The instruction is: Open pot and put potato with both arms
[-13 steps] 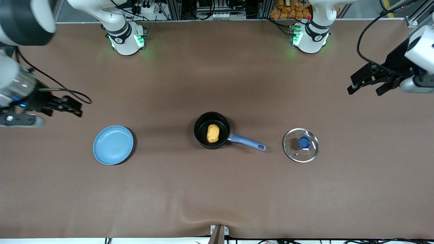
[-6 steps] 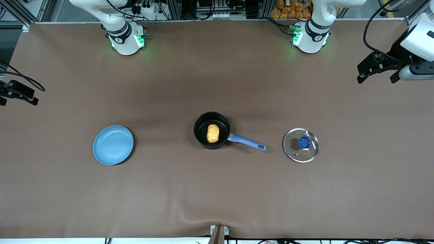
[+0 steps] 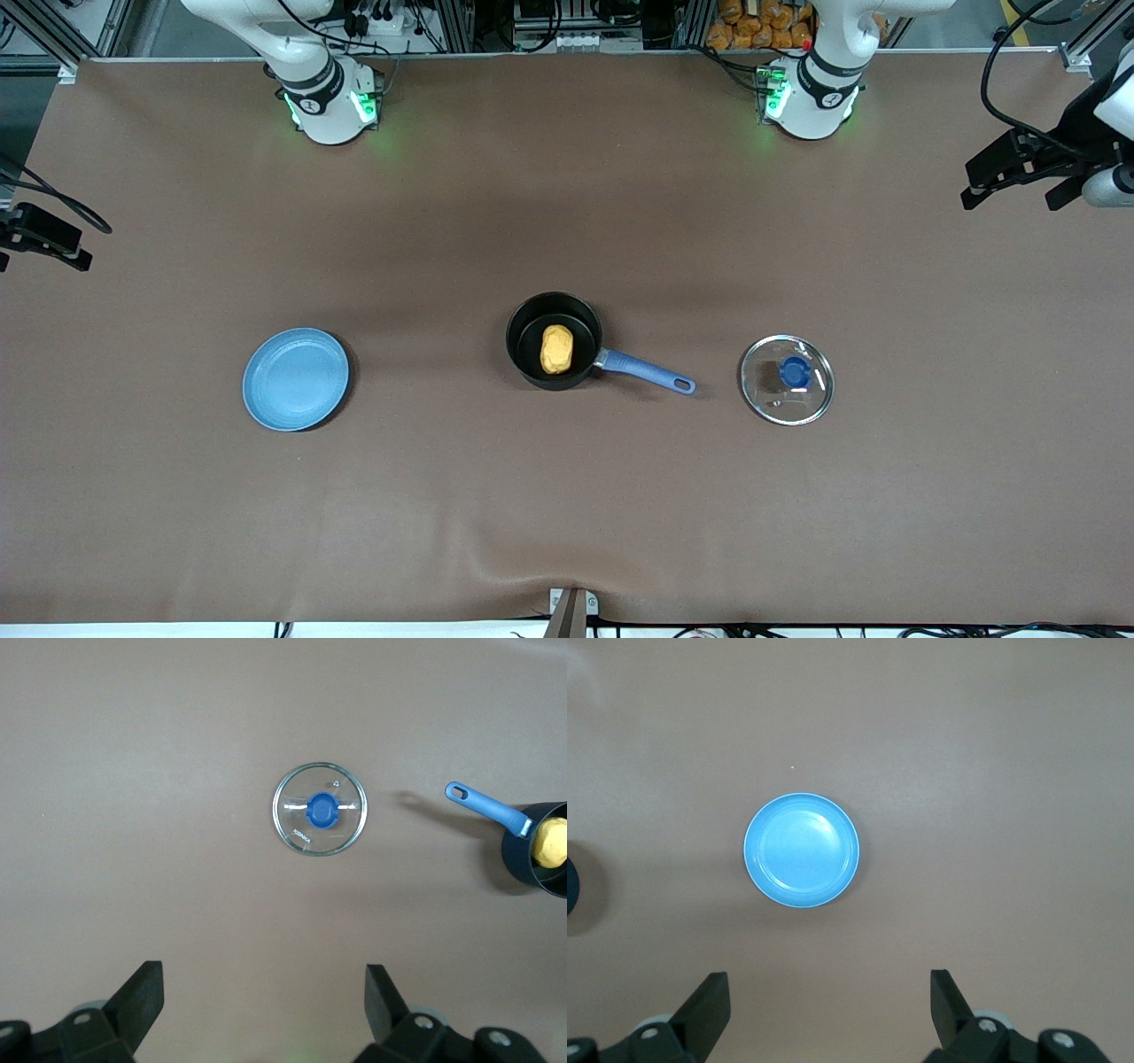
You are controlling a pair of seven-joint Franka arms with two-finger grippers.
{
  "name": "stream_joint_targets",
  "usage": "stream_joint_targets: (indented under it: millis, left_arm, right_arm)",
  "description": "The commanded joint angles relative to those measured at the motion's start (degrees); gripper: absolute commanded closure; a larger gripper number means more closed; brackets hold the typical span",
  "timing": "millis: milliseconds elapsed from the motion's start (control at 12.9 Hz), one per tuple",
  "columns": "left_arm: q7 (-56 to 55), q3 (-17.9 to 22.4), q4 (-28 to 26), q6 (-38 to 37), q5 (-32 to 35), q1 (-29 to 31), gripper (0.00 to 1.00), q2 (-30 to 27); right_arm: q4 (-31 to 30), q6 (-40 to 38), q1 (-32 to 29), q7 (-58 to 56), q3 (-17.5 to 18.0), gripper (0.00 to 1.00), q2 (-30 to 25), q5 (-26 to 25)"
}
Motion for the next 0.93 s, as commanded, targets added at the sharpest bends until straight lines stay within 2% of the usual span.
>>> stream_joint_targets:
  millis: [0,77,155,387,542,696,851]
  left_arm:
    - [0.3,-0.8,0.2,-0.7,2.8,0.7,0.00,-1.1]
    - [0.7,-1.5,0.3,-0.7,6.2,0.7,0.00,-1.2]
    - [0.7,-3.1,0.0,-0.9,6.3,1.0,0.00,-1.4]
    - [-0.2,-4.1,-1.7,-1.0,3.7,1.4,0.00,-2.8]
    - [-0.2,-4.7,-6.3,-0.2,2.8,3.1,0.00,-5.9]
    - [-0.3,-8.1,-9.3,1.4,2.2,6.2,0.00,-8.1]
    - [-2.0,-9.3,-9.8,0.9,2.2,6.1,0.00,-8.8]
  right_arm:
    - [-1.3,0.3,-1.1,-0.7,1.2,0.00,-1.8,0.1]
    - [-1.3,0.1,-1.0,-0.4,1.3,0.00,-1.9,0.1]
    - [-1.3,0.1,-1.0,-0.4,1.3,0.00,-2.0,0.0]
    - [-1.4,0.0,-0.9,-0.3,1.3,0.00,-2.0,0.1]
    - [-1.4,0.1,-1.0,-0.2,1.3,0.00,-2.0,0.0]
    - [-1.3,0.0,-1.0,-0.2,1.3,0.00,-2.0,0.0]
    - [-1.5,0.1,-0.8,-0.1,1.3,0.00,-2.0,0.0]
